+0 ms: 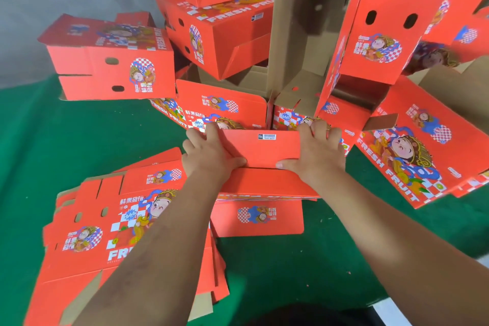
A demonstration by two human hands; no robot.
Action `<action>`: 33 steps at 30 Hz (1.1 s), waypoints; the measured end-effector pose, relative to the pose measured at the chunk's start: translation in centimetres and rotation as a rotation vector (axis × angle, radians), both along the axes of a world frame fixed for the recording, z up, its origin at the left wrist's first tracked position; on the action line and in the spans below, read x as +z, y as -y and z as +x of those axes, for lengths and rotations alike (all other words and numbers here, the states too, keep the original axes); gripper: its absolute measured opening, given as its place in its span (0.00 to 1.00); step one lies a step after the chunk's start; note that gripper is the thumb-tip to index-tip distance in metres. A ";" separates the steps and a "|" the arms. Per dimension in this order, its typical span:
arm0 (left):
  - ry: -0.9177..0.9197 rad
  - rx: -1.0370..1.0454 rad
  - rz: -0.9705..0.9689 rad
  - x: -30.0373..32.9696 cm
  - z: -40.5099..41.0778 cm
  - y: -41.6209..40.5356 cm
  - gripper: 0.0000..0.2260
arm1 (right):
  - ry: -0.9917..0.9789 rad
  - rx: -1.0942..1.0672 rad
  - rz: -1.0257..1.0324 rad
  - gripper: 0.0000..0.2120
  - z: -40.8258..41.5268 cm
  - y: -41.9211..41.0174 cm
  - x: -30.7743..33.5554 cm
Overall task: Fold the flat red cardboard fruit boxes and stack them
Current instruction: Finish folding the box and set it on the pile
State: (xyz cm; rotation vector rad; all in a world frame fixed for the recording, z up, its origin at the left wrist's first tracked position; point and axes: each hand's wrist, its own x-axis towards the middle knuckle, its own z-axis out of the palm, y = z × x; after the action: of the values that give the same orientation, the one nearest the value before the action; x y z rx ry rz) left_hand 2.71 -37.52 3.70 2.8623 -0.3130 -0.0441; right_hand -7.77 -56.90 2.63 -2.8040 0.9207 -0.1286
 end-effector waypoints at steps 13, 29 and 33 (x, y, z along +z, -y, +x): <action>-0.994 0.171 -1.211 -0.5 -3.4 -4.9 0.29 | 0.515 -0.444 1.699 0.30 -7.8 4.0 -0.2; -0.747 -0.333 -0.894 -2.6 -3.8 -4.8 0.28 | 0.341 -0.175 1.274 0.27 -14.8 4.9 -4.2; -0.741 -0.316 -0.938 -5.2 -5.9 -2.7 0.28 | 0.335 -0.245 1.258 0.24 -16.0 5.2 -5.8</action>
State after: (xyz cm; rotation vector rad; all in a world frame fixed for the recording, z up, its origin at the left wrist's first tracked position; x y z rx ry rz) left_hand -3.16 -34.83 -1.48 1.6973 -0.4568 -0.7648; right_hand -23.75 -62.14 -3.21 -1.4623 0.8184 -0.0236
